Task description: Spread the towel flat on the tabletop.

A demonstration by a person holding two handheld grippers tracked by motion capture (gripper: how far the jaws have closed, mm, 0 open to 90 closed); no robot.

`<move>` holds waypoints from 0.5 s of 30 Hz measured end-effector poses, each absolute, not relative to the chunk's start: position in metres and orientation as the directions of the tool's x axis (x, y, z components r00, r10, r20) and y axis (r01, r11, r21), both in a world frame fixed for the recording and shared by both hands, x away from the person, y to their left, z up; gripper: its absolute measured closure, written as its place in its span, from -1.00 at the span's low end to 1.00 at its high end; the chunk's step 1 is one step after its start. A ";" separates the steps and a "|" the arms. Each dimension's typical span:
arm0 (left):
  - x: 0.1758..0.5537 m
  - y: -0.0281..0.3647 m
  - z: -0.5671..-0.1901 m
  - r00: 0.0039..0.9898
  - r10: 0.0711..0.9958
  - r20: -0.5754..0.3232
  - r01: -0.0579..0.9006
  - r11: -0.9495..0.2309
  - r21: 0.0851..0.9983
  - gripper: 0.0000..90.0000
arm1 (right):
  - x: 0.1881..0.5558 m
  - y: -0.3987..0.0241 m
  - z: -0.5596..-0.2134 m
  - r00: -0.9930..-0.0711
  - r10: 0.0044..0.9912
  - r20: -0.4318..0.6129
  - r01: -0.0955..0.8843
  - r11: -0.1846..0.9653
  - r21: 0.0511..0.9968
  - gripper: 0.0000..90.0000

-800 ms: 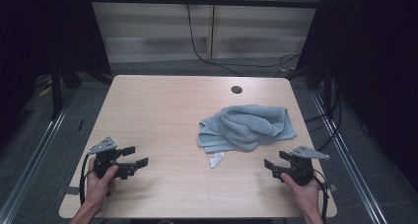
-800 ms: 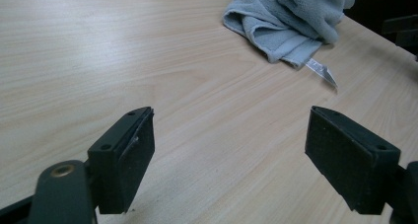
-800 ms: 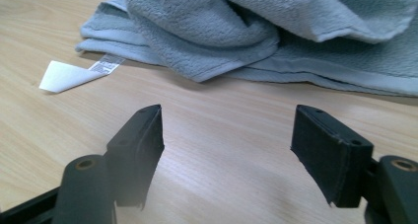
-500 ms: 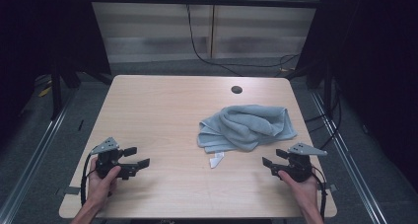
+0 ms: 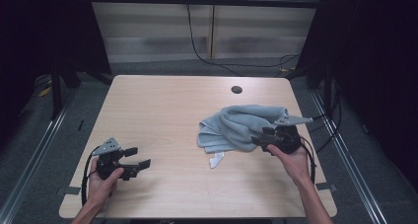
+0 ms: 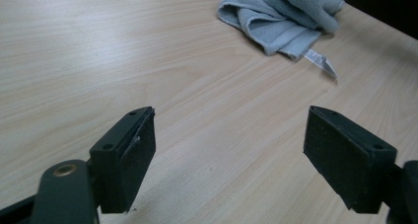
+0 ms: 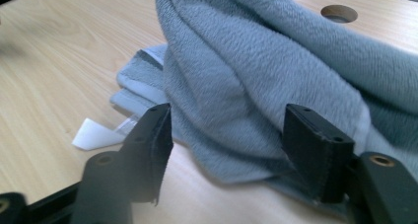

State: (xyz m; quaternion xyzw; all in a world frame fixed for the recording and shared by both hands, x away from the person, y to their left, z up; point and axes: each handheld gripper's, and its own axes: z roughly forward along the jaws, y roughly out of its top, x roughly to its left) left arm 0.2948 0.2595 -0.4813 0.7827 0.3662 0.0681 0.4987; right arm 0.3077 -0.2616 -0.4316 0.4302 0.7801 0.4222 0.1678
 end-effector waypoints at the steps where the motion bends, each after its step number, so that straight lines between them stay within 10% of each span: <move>1: 0.295 0.260 -0.483 0.717 0.628 -0.302 0.523 -0.199 0.829 -0.55 | 0.318 -0.263 -0.428 -0.572 0.813 0.112 0.528 0.260 0.809 -0.23; 15: 0.295 0.259 -0.483 0.717 0.630 -0.298 0.526 -0.208 0.825 -0.53 | 0.375 -0.265 -0.454 -0.515 0.849 0.121 0.612 0.265 0.745 -0.56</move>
